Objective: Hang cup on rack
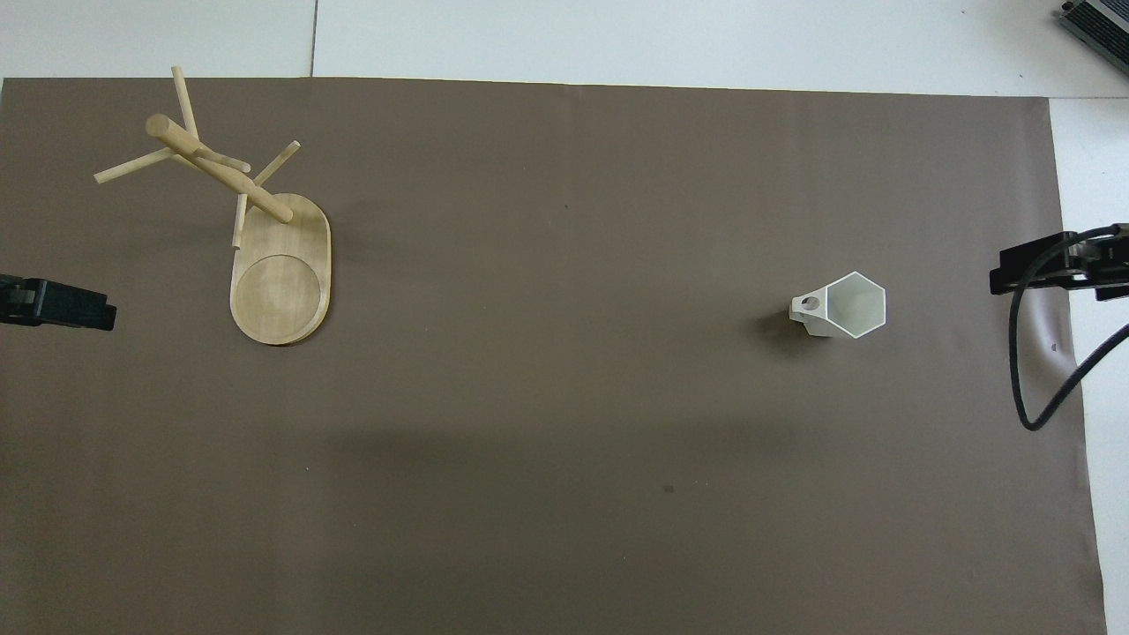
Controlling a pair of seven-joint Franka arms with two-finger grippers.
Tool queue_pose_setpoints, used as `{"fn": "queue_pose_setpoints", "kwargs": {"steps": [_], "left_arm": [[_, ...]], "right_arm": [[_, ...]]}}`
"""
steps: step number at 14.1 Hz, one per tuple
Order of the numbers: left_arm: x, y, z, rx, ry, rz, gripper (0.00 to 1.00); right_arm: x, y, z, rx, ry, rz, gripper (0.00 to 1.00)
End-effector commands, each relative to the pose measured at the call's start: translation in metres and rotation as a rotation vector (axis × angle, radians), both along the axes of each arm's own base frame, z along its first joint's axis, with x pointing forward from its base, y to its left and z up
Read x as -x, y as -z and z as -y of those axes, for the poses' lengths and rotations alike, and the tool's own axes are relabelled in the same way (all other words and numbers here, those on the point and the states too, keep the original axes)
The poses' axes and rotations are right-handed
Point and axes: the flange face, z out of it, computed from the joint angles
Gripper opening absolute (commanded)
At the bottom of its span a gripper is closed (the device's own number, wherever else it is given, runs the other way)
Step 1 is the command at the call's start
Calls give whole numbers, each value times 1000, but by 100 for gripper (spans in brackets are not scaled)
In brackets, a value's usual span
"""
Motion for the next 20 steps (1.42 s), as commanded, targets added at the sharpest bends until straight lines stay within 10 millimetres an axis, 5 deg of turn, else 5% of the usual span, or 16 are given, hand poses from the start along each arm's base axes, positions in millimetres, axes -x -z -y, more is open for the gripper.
{"fn": "queue_pose_setpoints", "kwargs": {"steps": [1,20], "left_arm": [[5,1,-2,4,2,3,100],[6,-1,3,5,8,4,100]], "right_arm": [[6,-2,-1,-17,12,2,100],[13,3,1,-23,8,-42,100]]}}
